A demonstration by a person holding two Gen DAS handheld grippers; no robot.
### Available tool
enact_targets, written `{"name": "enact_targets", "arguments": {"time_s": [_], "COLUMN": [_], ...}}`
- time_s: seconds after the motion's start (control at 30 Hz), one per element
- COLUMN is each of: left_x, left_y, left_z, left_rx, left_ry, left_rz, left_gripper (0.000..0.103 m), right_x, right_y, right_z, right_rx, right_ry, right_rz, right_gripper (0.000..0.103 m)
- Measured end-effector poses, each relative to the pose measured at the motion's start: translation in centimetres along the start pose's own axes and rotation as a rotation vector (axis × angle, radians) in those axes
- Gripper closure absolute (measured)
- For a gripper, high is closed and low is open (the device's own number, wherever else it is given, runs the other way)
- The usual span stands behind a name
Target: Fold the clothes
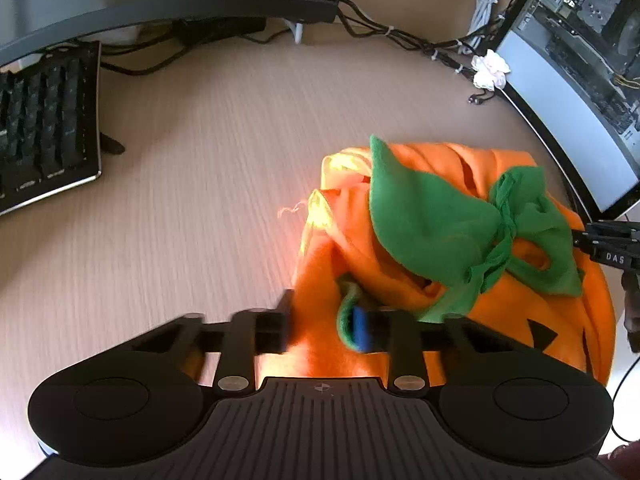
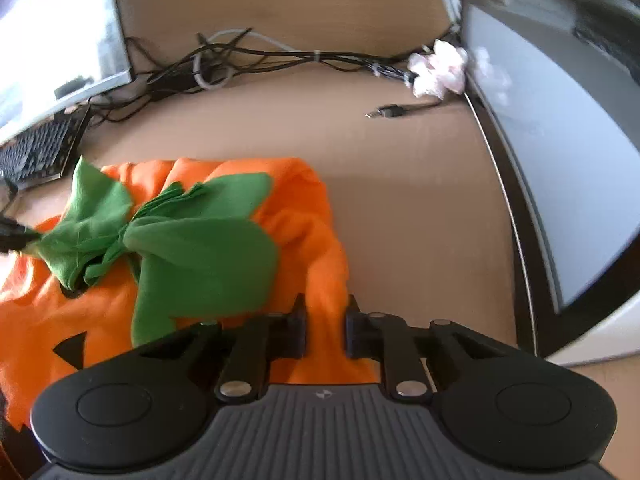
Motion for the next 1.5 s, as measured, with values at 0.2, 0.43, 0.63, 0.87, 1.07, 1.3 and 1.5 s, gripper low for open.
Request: {"name": "enact_targets", "arguments": {"time_s": [0.2, 0.43, 0.63, 0.87, 1.07, 1.3, 1.5], "left_x": [2.8, 3.9, -0.1, -2.0, -3.7, -3.5, -2.7], "left_y": [4.1, 9.1, 6.7, 1.2, 1.4, 4.0, 2.2], "left_z": [1.1, 1.8, 0.5, -3.3, -2.3, 2.0, 3.0], "left_rx": [0.114, 0.157, 0.113, -0.112, -0.133, -0.104, -0.123], "left_ry": [0.084, 0.078, -0.019, -0.017, -0.022, -0.234, -0.221], "left_rz": [0.068, 0.159, 0.125, 0.026, 0.129, 0.181, 0.115], "left_gripper": [0.091, 0.093, 0.040, 0.037, 0.042, 0.027, 0.024], "right_x": [2.8, 5.1, 2.3, -1.1, -2.3, 1.9, 10.1], "right_y": [3.5, 8.4, 7.1, 2.2, 3.1, 10.6, 12.2], "right_z": [-0.9, 0.6, 2.4, 2.4, 2.0, -4.5, -6.9], "right_rx": [-0.092, -0.106, 0.028, 0.113, 0.100, -0.126, -0.232], "right_ry": [-0.008, -0.061, 0.021, -0.001, -0.022, 0.263, 0.372], "right_rz": [0.067, 0.147, 0.127, 0.049, 0.114, 0.140, 0.003], "right_gripper": [0.092, 0.103, 0.087, 0.045, 0.045, 0.043, 0.041]}}
Point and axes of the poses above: each gripper's, at about its wrist camera, not at the fingertips, and x roughly the way its jaws point, z to its right, y to its top, the point moved 2 cm from there along x, roughly the way its jaws point, and after that the axes turned 10 degrees about z, right-handed, at the moved point
